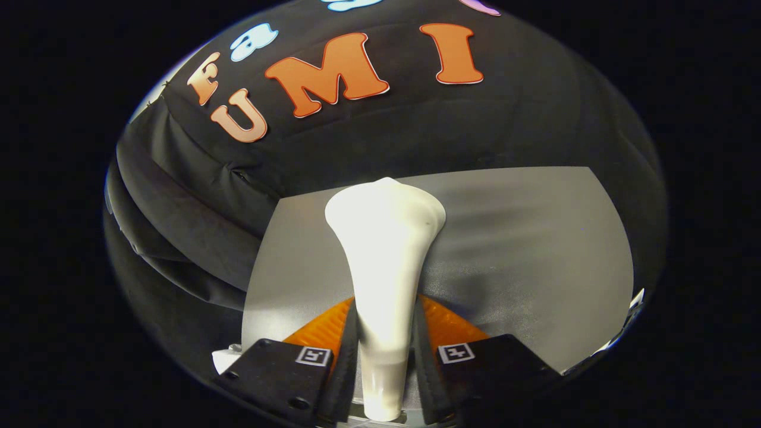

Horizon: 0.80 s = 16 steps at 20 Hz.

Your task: Iron the clothes twice with a garment steamer, once on the left side and once on the right side.

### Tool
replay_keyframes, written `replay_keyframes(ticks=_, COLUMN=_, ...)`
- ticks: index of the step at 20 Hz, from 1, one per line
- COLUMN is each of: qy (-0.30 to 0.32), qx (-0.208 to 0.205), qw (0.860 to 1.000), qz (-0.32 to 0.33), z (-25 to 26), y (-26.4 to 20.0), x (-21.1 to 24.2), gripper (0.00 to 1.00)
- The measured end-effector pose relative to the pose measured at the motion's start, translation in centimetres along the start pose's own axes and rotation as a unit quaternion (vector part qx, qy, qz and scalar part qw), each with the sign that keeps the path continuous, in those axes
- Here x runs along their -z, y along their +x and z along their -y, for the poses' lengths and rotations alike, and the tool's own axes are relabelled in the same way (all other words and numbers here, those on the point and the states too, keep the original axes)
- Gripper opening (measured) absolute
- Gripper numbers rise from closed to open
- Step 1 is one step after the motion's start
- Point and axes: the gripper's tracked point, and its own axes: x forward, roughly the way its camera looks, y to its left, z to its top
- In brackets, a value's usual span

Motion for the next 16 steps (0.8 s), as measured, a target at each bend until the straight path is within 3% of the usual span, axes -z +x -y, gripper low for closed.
replay_keyframes(ticks=8, qy=0.01, qx=0.026, qw=0.998, qz=0.051, z=0.0, y=-1.6, x=-0.8, gripper=0.37)
replay_keyframes(ticks=16, qy=-0.012, qx=0.051, qw=0.985, qz=0.166, z=-2.7, y=-8.7, x=0.0, gripper=0.36)
